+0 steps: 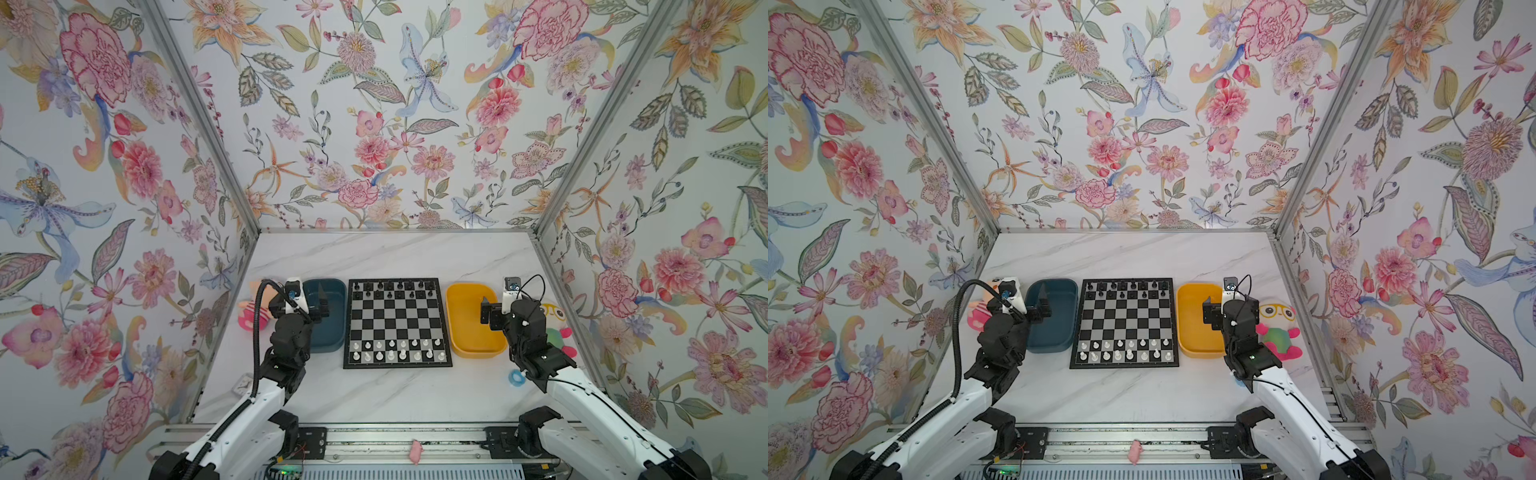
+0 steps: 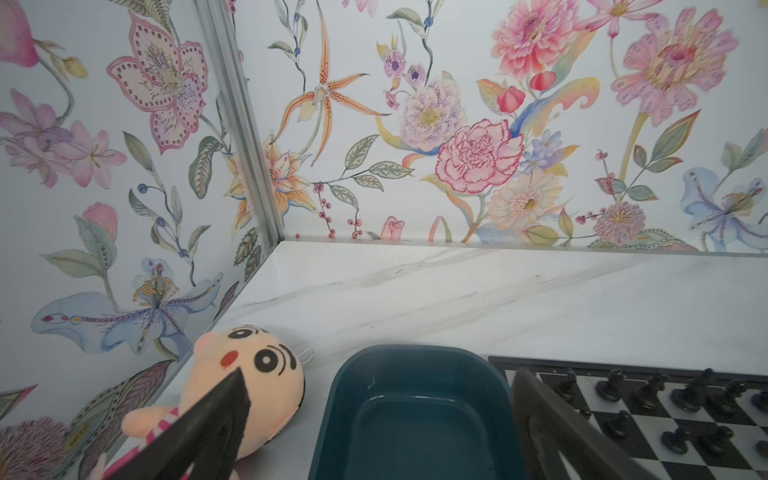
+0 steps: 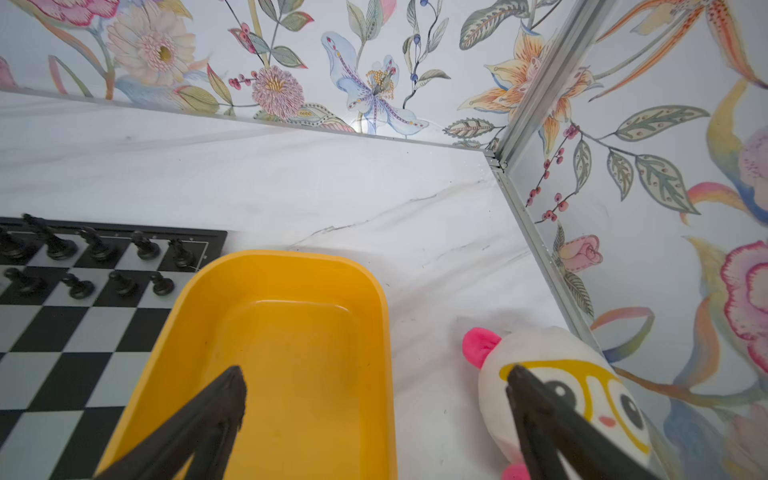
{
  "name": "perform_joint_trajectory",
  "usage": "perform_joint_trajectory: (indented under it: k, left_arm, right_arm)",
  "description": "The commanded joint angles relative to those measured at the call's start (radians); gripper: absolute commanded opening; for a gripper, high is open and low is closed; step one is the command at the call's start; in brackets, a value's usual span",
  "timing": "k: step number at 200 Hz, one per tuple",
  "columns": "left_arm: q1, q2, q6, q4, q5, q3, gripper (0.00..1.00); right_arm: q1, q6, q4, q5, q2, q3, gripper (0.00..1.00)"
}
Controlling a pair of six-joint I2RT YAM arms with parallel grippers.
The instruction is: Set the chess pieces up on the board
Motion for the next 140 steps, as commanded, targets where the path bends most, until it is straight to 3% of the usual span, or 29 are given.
perform_joint_trajectory:
  k: [1,60,100,140]
  left_arm:
    - [0.007,0.059,0.123,0.224,-0.126,-0.066,0.99]
    - [0.018,0.362,0.254,0.77,-0.165,-0.213,1.0]
    - [0.02,0.561,0.34,0.96,-0.208,-0.203,0.99]
    - [0.053,0.69,0.335,1.161,-0.213,-0.23,0.99]
  right_arm:
    - [-0.054,-0.081,0.309,-0.042,0.056,-0.076,0.99]
    - [-0.162,-0.103,0.707,-0.144,0.314,-0.197,0.99]
    - [-0.172,-0.129,0.829,-0.171,0.449,-0.185,0.99]
    - [-0.204,-0.107,0.978,-0.222,0.521,-0.22,0.99]
